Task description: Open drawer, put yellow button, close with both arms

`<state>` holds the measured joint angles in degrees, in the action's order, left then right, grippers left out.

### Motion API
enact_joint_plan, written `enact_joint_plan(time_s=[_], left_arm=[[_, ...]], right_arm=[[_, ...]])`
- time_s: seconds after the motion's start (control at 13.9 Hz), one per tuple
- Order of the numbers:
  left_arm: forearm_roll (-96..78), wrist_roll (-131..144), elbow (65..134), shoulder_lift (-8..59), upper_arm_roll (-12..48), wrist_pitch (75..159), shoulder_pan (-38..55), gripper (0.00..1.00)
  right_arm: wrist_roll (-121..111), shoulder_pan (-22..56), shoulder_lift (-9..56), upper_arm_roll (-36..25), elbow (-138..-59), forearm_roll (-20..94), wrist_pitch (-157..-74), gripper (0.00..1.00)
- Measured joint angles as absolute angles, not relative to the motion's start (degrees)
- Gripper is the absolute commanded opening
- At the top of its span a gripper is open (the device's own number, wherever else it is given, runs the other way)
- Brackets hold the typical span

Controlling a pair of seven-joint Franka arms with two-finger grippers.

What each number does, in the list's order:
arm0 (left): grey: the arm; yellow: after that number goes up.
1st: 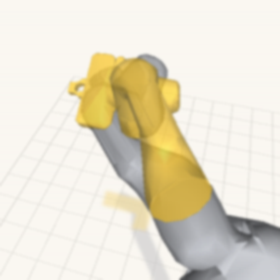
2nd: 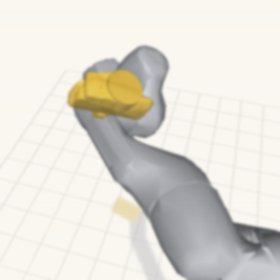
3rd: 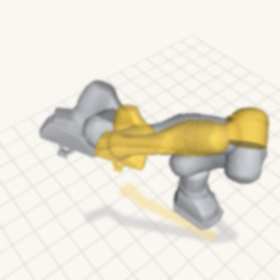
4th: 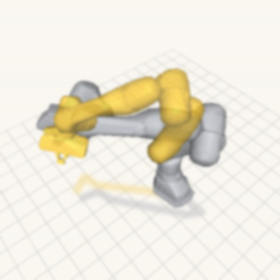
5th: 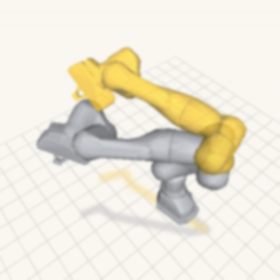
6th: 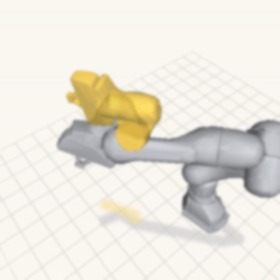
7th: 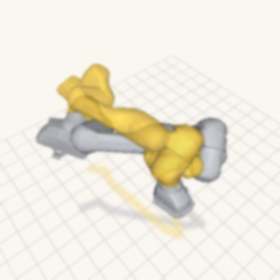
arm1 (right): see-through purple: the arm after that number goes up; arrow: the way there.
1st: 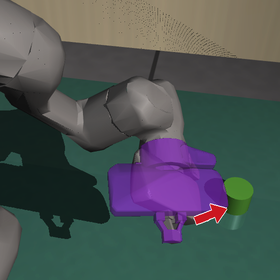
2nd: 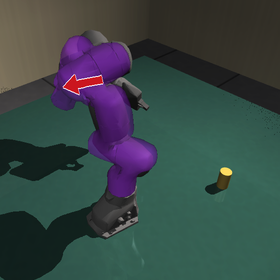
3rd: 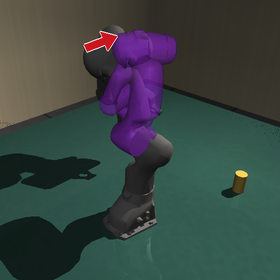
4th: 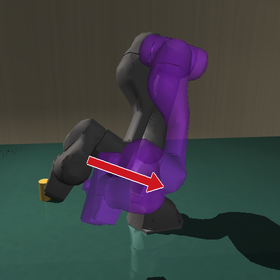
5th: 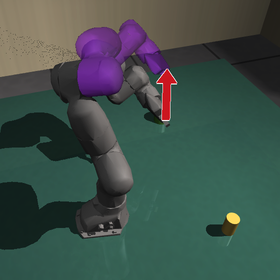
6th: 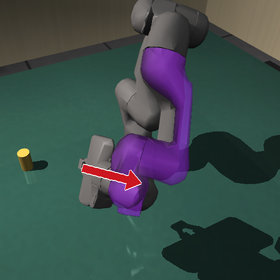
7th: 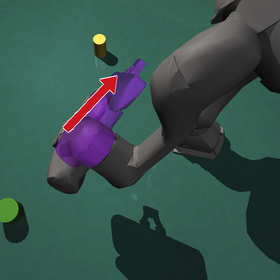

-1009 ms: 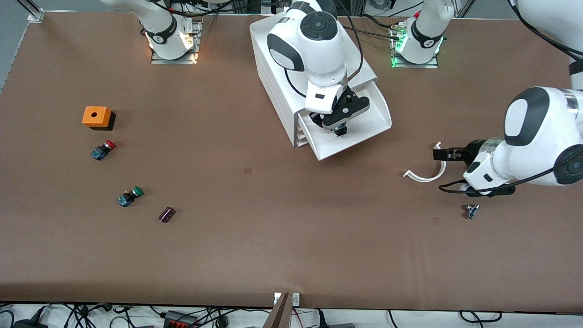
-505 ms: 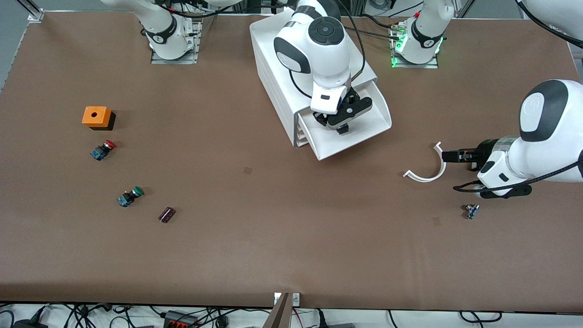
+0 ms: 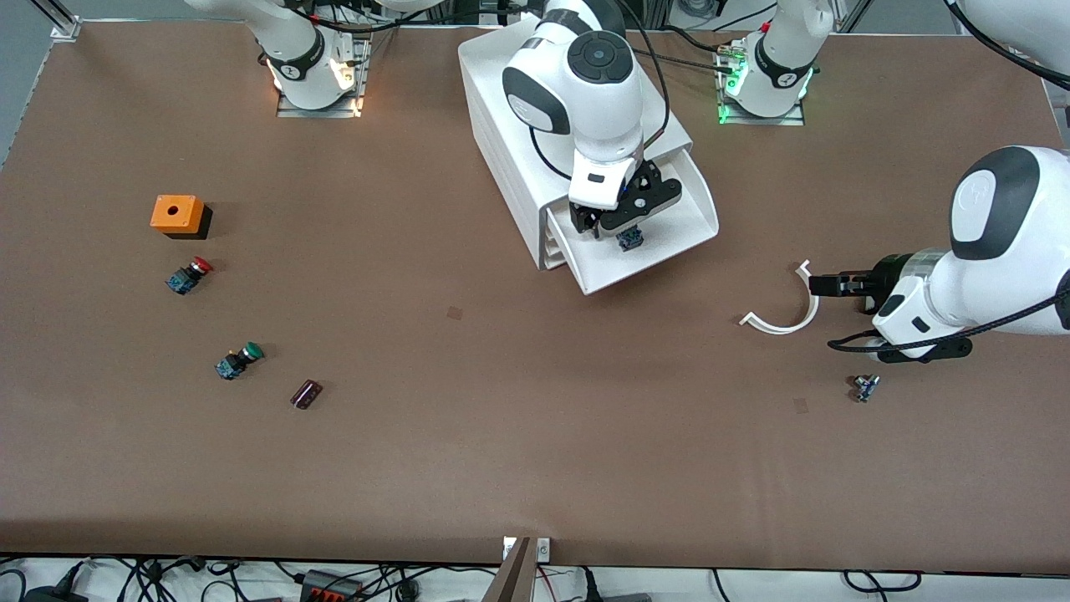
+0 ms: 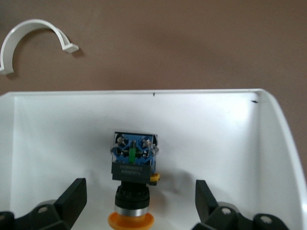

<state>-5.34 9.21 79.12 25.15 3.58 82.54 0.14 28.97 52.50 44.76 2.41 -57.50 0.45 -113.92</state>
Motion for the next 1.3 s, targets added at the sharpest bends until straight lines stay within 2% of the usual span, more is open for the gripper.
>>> enact_joint_plan(time_s=[0.36,0.72,1.01,1.3], left_arm=[[-5.34,9.9,76.67,25.13,3.77,82.98,0.45,1.0],[-5.37,23.19,77.31,25.35,6.65,88.99,3.93,1.0],[-5.37,34.21,82.18,25.91,7.45,98.75,10.99,1.0],[-5.37,40.42,88.67,26.14,10.14,106.92,13.16,1.0]], right_arm=[[30.1,46.41,42.19,1.75,-49.31,0.71,-103.6,1.0],[27.87,33.51,38.55,1.58,-49.01,2.03,-92.51,1.0],[23.68,23.8,38.82,1.43,-51.9,2.05,-89.56,1.0],[14.32,12.69,38.73,1.4,-52.7,2.11,-87.84,1.0]])
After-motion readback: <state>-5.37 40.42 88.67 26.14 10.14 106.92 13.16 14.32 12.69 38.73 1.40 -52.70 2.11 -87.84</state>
